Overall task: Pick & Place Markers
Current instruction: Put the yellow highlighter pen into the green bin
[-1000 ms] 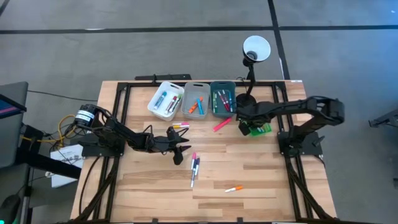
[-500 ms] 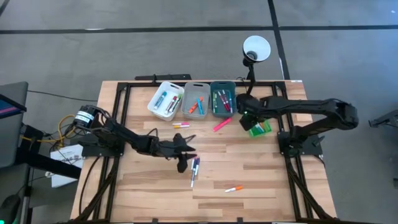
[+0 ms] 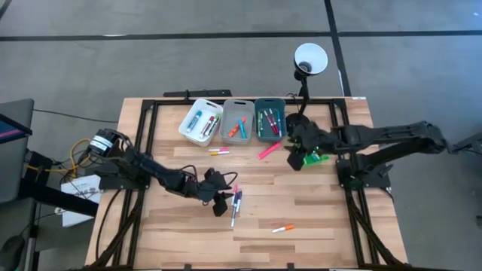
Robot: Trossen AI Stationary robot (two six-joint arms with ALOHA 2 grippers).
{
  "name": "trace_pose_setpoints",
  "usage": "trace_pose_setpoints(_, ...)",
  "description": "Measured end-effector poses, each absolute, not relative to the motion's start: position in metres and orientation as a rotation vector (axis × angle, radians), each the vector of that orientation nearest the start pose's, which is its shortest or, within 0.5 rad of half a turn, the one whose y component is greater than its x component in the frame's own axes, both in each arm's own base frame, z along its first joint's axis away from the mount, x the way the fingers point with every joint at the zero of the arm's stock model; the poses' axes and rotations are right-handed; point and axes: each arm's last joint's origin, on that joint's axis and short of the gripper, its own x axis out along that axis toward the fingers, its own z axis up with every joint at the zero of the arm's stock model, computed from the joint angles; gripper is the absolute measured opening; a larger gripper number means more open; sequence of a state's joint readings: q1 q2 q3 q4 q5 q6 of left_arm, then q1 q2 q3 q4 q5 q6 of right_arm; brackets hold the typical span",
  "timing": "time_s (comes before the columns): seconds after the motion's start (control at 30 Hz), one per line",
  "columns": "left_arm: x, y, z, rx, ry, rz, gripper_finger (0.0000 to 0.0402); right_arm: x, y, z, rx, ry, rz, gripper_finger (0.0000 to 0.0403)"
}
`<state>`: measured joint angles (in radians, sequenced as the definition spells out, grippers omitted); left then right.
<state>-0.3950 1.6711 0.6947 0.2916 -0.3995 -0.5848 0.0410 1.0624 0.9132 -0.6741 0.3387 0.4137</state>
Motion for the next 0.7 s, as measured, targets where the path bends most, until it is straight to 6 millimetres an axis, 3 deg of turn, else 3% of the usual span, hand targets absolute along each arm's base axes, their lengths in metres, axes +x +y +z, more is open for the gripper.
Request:
trace_pose_setpoints(0.2, 0.285, -0.11, 0.136, -0.271, 0.606, 0.189, 0.0134, 0.228, 0.032, 0.28, 0.186, 0.701, -0.304, 0.0133)
trace_pose_setpoints(0.3, 0.282, -0.102, 0.135, -0.139, 0.637, 0.232, 0.0134, 0.239, 0.045, 0.27, 0.165, 0.719, -0.263, 0.0133)
trace_pose_setpoints(0.5, 0.281, -0.042, 0.152, -0.061, 0.709, 0.407, 0.0146, 0.253, 0.055, 0.257, 0.154, 0.734, -0.24, 0.0133)
trace_pose_setpoints(0.7, 0.276, 0.013, 0.151, -0.191, 0.824, 0.401, 0.0154, 0.246, 0.051, 0.274, 0.174, 0.646, -0.222, 0.0133)
